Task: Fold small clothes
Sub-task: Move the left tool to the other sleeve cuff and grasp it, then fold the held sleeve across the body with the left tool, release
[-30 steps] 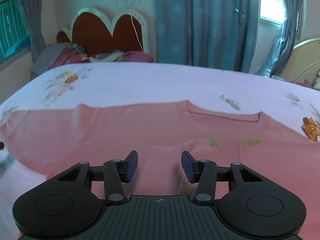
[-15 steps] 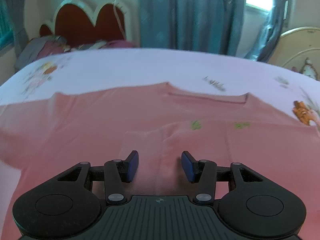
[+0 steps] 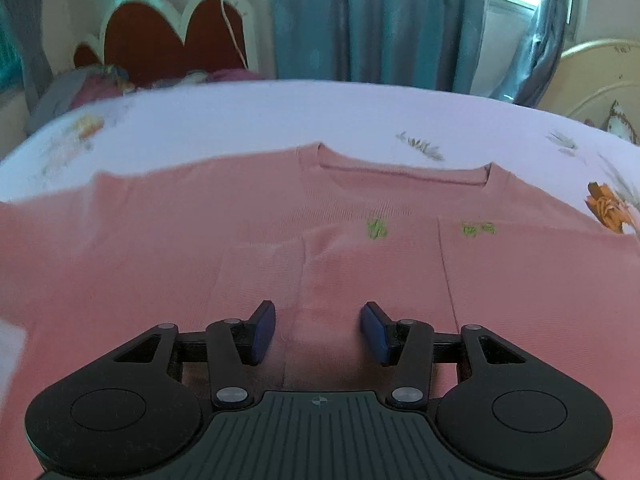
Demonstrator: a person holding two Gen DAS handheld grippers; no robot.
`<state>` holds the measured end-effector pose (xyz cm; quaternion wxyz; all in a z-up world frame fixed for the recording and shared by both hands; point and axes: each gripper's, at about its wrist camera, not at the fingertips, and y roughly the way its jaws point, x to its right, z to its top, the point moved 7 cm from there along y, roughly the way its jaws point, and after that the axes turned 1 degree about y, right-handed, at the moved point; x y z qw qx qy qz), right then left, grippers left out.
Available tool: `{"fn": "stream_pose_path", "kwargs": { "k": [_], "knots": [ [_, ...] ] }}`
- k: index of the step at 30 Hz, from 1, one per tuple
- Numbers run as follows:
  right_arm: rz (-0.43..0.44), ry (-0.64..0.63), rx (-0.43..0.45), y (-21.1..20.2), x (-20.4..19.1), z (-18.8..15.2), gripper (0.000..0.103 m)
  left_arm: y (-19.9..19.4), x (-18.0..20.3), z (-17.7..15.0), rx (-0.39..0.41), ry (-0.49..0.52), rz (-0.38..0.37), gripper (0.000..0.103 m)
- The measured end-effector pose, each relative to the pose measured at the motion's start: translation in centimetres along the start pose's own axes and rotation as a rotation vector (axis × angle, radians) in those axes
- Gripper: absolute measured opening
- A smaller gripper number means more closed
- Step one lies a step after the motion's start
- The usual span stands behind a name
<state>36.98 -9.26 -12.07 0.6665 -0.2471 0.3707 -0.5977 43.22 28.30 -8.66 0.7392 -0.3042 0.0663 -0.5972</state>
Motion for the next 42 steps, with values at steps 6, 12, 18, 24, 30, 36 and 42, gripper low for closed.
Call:
{"fn": "stream_pose_path", "kwargs": {
  "k": [6, 12, 18, 24, 30, 36, 42],
  "knots": [
    [-0.012, -0.005, 0.019, -1.6, 1.2, -0.2, 0.048, -2.3, 9.6, -0.9, -0.002, 0.092, -0.193, 0.008],
    [-0.023, -0.027, -0.061, -0.7, 2.3, -1.9, 0.048, -3.6, 16.3, -4.2, -0.065, 0.153, -0.316, 0.008],
    [0.015, 0.039, 0.013, -3.9, 4.4, -1.1, 0.048, -5.4, 22.8, -8.7, -0.108, 0.238, -0.429, 0.008],
    [-0.014, 0.108, 0.054, -6.8, 8.9, -0.8, 0.048, -6.1, 29.9, -14.0, -0.157, 0.323, -0.554, 0.008],
    [0.001, 0.174, 0.060, -8.6, 12.1, -1.4, 0.048, -5.1, 33.2, -21.7, -0.317, 0.511, -0.531, 0.022],
    [0.063, 0.221, 0.051, -8.9, 12.3, -1.4, 0.049, -6.4, 31.7, -22.4, -0.313, 0.559, -0.499, 0.069],
    [0.159, 0.291, -0.028, -7.1, 10.8, -2.1, 0.049, -7.0, 29.0, -19.9, -0.236, 0.575, -0.397, 0.073]
  ]
}}
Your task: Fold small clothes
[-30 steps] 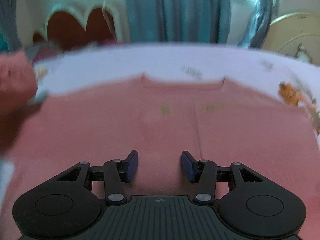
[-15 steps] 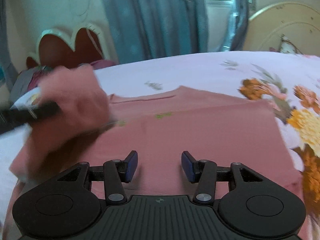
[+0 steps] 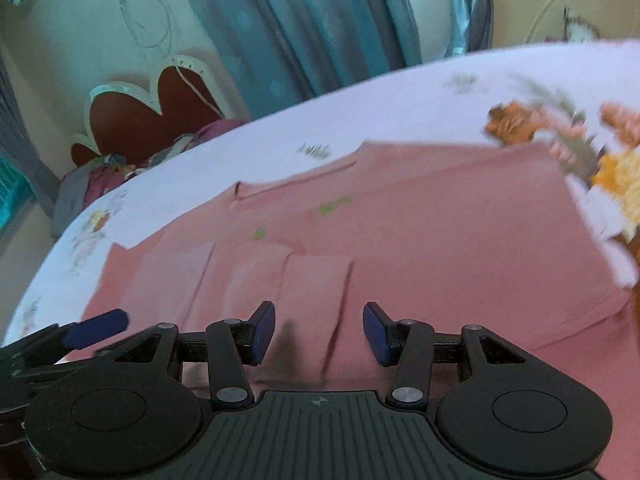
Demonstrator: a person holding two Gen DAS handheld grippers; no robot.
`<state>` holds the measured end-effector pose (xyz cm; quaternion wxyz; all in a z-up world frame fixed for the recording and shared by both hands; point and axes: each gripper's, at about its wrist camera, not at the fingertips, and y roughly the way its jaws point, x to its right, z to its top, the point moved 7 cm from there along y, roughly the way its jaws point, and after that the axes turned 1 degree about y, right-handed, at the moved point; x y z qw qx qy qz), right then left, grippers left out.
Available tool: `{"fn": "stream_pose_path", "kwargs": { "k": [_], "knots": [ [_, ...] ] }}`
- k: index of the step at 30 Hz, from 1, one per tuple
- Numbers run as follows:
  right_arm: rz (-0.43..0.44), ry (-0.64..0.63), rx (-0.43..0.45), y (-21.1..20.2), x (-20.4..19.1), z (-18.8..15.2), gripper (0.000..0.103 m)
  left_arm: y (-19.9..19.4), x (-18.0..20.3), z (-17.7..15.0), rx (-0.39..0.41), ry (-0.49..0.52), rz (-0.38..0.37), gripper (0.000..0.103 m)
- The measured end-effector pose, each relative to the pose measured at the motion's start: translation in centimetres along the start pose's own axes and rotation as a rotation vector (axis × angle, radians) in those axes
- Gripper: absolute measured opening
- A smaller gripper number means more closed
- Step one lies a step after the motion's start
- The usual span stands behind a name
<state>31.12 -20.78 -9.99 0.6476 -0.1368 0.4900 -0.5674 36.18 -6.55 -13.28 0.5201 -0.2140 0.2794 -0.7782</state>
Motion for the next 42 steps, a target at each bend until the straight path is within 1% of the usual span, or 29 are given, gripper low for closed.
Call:
{"fn": "stream_pose_path", "kwargs": {
  "k": [4, 7, 10, 11, 12, 13, 16, 20, 21, 22, 23, 24, 25, 26, 27, 30, 31, 33, 34, 35, 36, 37, 41, 42],
  "knots": [
    [-0.046, 0.007, -0.050, 1.5, 0.1, -0.7, 0.049, -1.3, -4.4, -1.8, -0.019, -0.034, 0.118, 0.073],
    [-0.038, -0.001, -0.050, 1.9, -0.5, -0.9, 0.048, -1.7, -7.4, -3.5, -0.045, -0.061, 0.204, 0.072],
    [-0.034, -0.033, -0.049, 2.2, -1.6, -0.8, 0.048, -2.0, -9.4, -5.1, -0.070, -0.077, 0.277, 0.072],
    [-0.030, -0.043, -0.056, 2.4, -1.9, -0.8, 0.031, -2.0, -10.0, -5.6, -0.082, -0.086, 0.301, 0.072],
    [-0.029, -0.055, -0.060, 2.6, -2.1, -1.0, 0.017, -2.0, -10.4, -5.9, -0.088, -0.095, 0.319, 0.072],
    [-0.025, -0.064, -0.059, 2.5, -2.4, -0.9, 0.010, -1.9, -10.9, -6.2, -0.093, -0.106, 0.340, 0.072],
    [-0.033, -0.120, -0.012, 1.8, -3.2, -0.1, 0.010, -1.8, -12.2, -6.7, -0.100, -0.120, 0.385, 0.072],
    [-0.054, -0.175, 0.099, -0.5, -3.5, 2.5, 0.009, -1.0, -12.9, -6.0, -0.079, -0.102, 0.403, 0.071],
    [-0.066, -0.194, 0.126, -1.1, -3.5, 3.2, 0.009, -0.9, -13.1, -5.8, -0.071, -0.093, 0.407, 0.069],
    [-0.087, -0.219, 0.153, -1.8, -3.3, 4.0, 0.002, -0.5, -13.2, -5.6, -0.062, -0.085, 0.408, 0.063],
    [-0.098, -0.236, 0.163, -2.1, -3.1, 4.5, 0.002, -0.4, -13.4, -5.5, -0.051, -0.076, 0.406, 0.058],
    [-0.111, -0.245, 0.167, -2.4, -2.6, 4.8, 0.002, -0.1, -13.4, -5.3, -0.040, -0.065, 0.401, 0.045],
    [-0.133, -0.257, 0.170, -2.5, -2.1, 5.0, 0.002, 0.3, -13.4, -5.0, -0.035, -0.055, 0.399, 0.038],
    [-0.154, -0.269, 0.172, -2.6, -1.6, 5.0, 0.002, 0.5, -13.5, -4.8, -0.028, -0.057, 0.397, 0.034],
    [-0.173, -0.273, 0.172, -2.5, -1.1, 5.1, 0.002, 0.5, -13.5, -4.8, -0.020, -0.070, 0.394, 0.028],
    [-0.220, -0.257, 0.155, -2.3, 1.0, 4.3, 0.002, 0.5, -13.7, -4.9, -0.014, -0.102, 0.381, 0.027],
    [-0.243, -0.255, 0.149, -2.1, 1.8, 4.0, 0.002, 0.5, -13.6, -5.0, -0.014, -0.093, 0.378, 0.022],
    [-0.280, -0.250, 0.128, -1.6, 3.3, 3.3, 0.002, 0.5, -13.4, -5.4, -0.025, -0.074, 0.372, 0.019],
    [-0.297, -0.239, 0.100, -0.9, 4.0, 2.8, 0.002, 0.8, -13.5, -5.6, -0.038, -0.076, 0.367, 0.019],
    [-0.299, -0.225, 0.073, -0.3, 4.7, 2.3, 0.002, 0.8, -13.7, -5.8, -0.039, -0.081, 0.364, 0.019],
    [-0.283, -0.206, 0.037, 0.2, 5.3, 1.7, 0.002, 0.8, -13.8, -5.8, -0.040, -0.085, 0.364, 0.019],
    [-0.278, -0.192, 0.026, 0.3, 5.6, 1.5, 0.002, 0.6, -14.0, -5.7, -0.044, -0.092, 0.361, 0.019],
    [-0.261, -0.145, 0.036, -0.9, 6.4, 1.6, 0.002, -0.3, -14.4, -5.8, -0.064, -0.105, 0.340, 0.020],
    [-0.260, -0.140, 0.050, -1.4, 6.5, 1.9, 0.002, -0.7, -14.5, -5.8, -0.067, -0.114, 0.325, 0.023]
  ]
}}
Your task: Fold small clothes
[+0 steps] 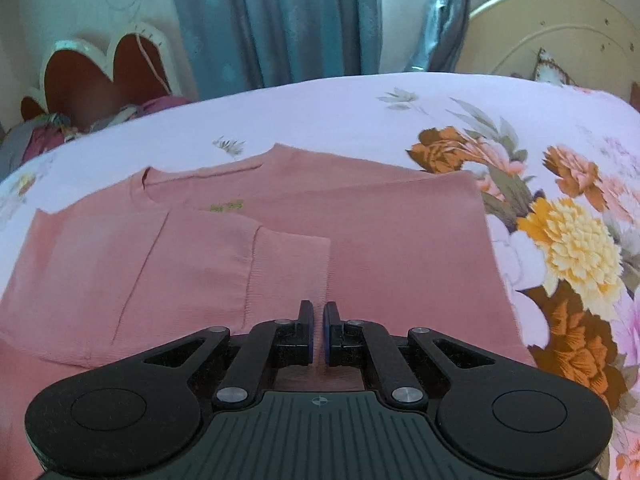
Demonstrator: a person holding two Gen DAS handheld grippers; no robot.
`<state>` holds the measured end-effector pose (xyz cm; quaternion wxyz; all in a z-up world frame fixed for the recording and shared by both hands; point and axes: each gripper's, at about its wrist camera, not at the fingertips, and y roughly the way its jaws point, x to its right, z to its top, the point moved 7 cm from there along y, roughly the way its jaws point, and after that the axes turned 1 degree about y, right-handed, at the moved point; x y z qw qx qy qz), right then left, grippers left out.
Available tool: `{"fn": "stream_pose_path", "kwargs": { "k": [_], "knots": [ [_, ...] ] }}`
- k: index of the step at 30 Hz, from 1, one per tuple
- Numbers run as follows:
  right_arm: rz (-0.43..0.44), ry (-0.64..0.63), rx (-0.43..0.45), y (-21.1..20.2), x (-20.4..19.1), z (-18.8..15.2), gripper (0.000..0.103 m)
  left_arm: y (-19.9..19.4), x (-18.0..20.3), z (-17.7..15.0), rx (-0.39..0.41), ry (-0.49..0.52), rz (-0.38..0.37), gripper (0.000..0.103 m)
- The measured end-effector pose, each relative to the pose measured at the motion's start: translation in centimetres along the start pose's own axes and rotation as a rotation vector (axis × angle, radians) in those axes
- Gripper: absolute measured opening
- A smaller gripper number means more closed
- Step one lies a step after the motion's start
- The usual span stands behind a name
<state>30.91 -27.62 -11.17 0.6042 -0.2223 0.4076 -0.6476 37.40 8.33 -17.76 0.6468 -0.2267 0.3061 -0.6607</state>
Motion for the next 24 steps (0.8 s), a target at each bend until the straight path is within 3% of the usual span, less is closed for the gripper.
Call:
{"fn": "stream_pose_path", "kwargs": {
  "k": [7, 9, 10, 11, 16, 18, 20, 22, 24],
  "knots": [
    [0.009, 0.033, 0.014, 0.3, 0.3, 1.5, 0.005, -2.9, 0.5, 1.4, 0.027, -0.034, -0.055, 0.033],
    [0.017, 0.056, 0.013, 0.8, 0.3, 1.5, 0.037, -2.5, 1.1, 2.3, 0.029, -0.030, -0.077, 0.035],
    [0.016, 0.065, 0.025, 0.9, 0.1, 1.6, 0.073, -2.1, 1.5, 2.9, 0.028, -0.031, -0.087, 0.037],
    [0.021, 0.063, 0.049, 0.8, 0.0, 1.8, 0.078, -1.7, 1.8, 3.4, 0.027, -0.032, -0.095, 0.038],
    [0.035, 0.026, 0.040, 2.1, -1.4, 2.4, 0.073, 0.5, 3.6, 6.0, 0.047, -0.008, -0.117, 0.050],
    [0.030, 0.018, 0.015, 3.2, -1.6, 2.5, 0.065, 1.7, 4.3, 7.0, 0.047, -0.003, -0.130, 0.050],
    [0.030, 0.033, -0.018, 4.3, -1.4, 2.4, 0.046, 2.7, 4.8, 7.6, 0.046, -0.002, -0.146, 0.048],
    [0.034, 0.048, -0.021, 4.8, -1.5, 2.4, 0.046, 3.8, 5.2, 8.1, 0.038, 0.004, -0.155, 0.045],
    [0.045, 0.039, -0.022, 4.9, -2.0, 2.3, 0.029, 5.0, 5.4, 8.4, 0.027, 0.008, -0.164, 0.044]
  ]
}}
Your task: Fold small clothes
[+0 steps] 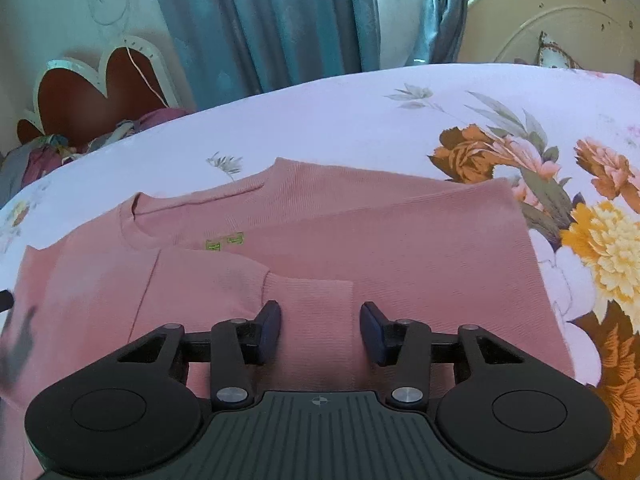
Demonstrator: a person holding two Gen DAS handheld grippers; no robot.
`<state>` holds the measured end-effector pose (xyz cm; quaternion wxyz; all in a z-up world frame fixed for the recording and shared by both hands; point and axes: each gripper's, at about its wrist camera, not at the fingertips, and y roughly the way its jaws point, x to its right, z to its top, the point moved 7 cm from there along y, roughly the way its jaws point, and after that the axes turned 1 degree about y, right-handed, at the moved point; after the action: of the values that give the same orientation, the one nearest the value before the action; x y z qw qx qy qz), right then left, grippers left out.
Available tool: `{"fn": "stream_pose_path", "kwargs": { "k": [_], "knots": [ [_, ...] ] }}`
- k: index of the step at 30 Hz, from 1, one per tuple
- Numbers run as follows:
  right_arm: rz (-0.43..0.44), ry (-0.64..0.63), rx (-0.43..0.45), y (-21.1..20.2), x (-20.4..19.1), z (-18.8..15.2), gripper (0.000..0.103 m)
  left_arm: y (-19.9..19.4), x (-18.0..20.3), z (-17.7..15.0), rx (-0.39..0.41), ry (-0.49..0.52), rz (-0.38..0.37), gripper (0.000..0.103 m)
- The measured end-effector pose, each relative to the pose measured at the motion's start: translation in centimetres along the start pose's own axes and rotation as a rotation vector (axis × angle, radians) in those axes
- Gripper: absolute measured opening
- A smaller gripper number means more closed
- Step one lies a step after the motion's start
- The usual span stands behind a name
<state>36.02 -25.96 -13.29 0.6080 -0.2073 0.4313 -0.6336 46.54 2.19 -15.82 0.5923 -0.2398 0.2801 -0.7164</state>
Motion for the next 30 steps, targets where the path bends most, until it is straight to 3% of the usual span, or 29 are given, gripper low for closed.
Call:
{"fn": "stream_pose_path", "kwargs": {
  "k": [1, 2, 5, 9, 12, 13, 16, 17, 19, 23, 30],
  "knots": [
    [0.022, 0.001, -0.003, 0.0, -0.4, -0.1, 0.011, 0.6, -0.1, 0.1, -0.005, 0.003, 0.006, 0.044],
    [0.023, -0.011, -0.002, -0.1, -0.8, -0.1, 0.009, 1.3, -0.2, 0.2, -0.008, 0.006, 0.012, 0.044],
    [0.007, -0.066, 0.040, -0.8, -1.6, 0.1, 0.008, 2.7, -0.9, 0.4, -0.023, -0.011, 0.029, 0.044],
    [-0.070, -0.113, 0.187, -3.2, -1.3, 1.4, 0.007, 4.2, -2.0, 0.6, -0.038, -0.041, 0.051, 0.044],
    [-0.096, -0.119, 0.095, -0.9, -0.4, 0.5, 0.007, 5.0, -2.6, 0.4, -0.045, -0.052, 0.071, 0.044],
    [-0.089, -0.115, 0.055, -0.2, -0.1, 0.1, 0.008, 5.1, -2.7, 0.5, -0.042, -0.051, 0.077, 0.044],
    [-0.091, -0.084, 0.067, -0.4, 0.4, 0.1, 0.010, 5.2, -2.8, 0.6, -0.043, -0.048, 0.081, 0.044],
    [-0.099, -0.066, 0.075, -0.7, 0.6, 0.3, 0.022, 5.2, -2.7, 0.7, -0.045, -0.043, 0.082, 0.044],
    [-0.116, -0.052, 0.139, -2.0, 0.7, 1.0, 0.032, 4.9, -2.5, 0.9, -0.044, -0.050, 0.084, 0.044],
    [-0.083, -0.112, 0.173, -3.1, -0.9, 1.7, 0.032, 4.5, -1.7, 1.3, -0.031, -0.047, 0.071, 0.046],
    [-0.061, -0.158, 0.115, -0.5, -3.1, 1.4, 0.032, 5.8, -0.6, 0.8, -0.067, -0.039, 0.086, 0.048]
  ]
}}
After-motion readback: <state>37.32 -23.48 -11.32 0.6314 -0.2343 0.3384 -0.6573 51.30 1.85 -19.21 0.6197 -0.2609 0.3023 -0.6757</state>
